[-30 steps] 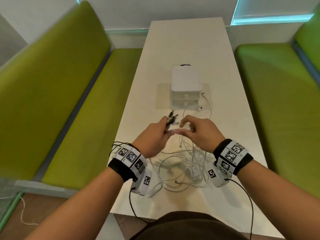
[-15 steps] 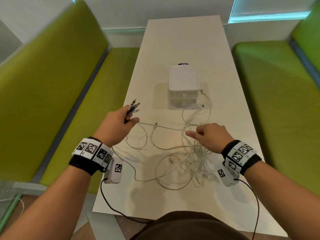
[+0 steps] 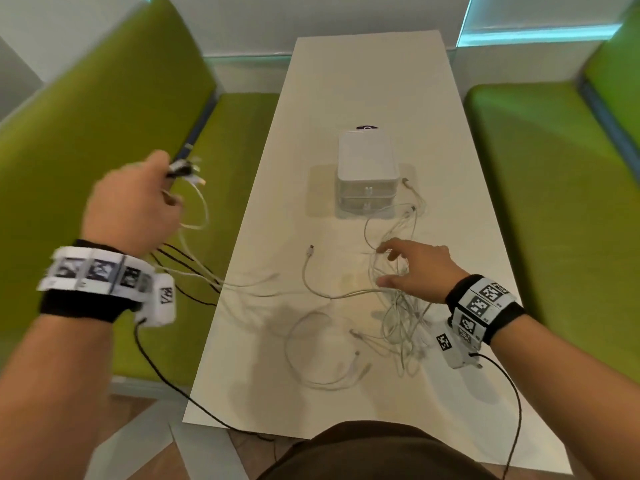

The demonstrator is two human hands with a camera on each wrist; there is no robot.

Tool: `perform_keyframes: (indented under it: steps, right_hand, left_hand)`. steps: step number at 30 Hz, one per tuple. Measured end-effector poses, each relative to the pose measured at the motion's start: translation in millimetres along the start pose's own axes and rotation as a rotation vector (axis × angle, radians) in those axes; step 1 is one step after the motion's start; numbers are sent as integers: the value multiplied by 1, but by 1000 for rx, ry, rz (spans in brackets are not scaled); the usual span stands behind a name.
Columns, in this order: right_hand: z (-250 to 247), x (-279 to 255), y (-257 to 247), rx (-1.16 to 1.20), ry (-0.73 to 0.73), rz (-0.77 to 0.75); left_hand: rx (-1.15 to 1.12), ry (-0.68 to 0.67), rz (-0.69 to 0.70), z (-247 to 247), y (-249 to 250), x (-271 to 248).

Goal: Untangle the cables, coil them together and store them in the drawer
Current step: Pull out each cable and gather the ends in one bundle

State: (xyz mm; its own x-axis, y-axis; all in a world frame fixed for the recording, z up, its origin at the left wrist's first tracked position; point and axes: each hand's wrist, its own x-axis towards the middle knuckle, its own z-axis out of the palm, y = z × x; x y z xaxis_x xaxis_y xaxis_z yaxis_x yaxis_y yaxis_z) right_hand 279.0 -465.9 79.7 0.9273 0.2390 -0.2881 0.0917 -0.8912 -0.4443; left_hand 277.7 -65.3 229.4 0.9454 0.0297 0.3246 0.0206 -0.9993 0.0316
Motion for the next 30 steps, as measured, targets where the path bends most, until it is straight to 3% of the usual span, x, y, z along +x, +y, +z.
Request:
perform_keyframes:
  steps: [3,5,9,12,15,19,21,25,30]
  right_hand:
    - [3,-3,3,-88,-53,21]
    - [5,-6,2,-85,-14,15]
    - [4,-5,-7,-113,131,-65]
    - [-5,-6,-21,4,198,-176]
    - [-16,-13,-40,226,192,-302]
    - [-21,-20,-60,351,50,-272]
    - [-14,-24,-68,418,-60,-266]
    - [-5,-27,-88,801,-40,-324]
    - [-2,-20,-93,1106,29,-308]
  left_hand:
    - [10,78,-73,-23,-36,14]
    - [44,25,-27,-29,-38,14]
    - [72,-234,168,-10,10,0]
    - [-60,-465,249,31,60,-27]
    - [-277,-494,359,61,100,-52]
    - [-895,-552,72,76,133,-61]
    - [-1082,-525,61,80,144,-63]
    - [-1206,-526,161,82,161,-71]
    - [-1224,-488,132,86,164,-72]
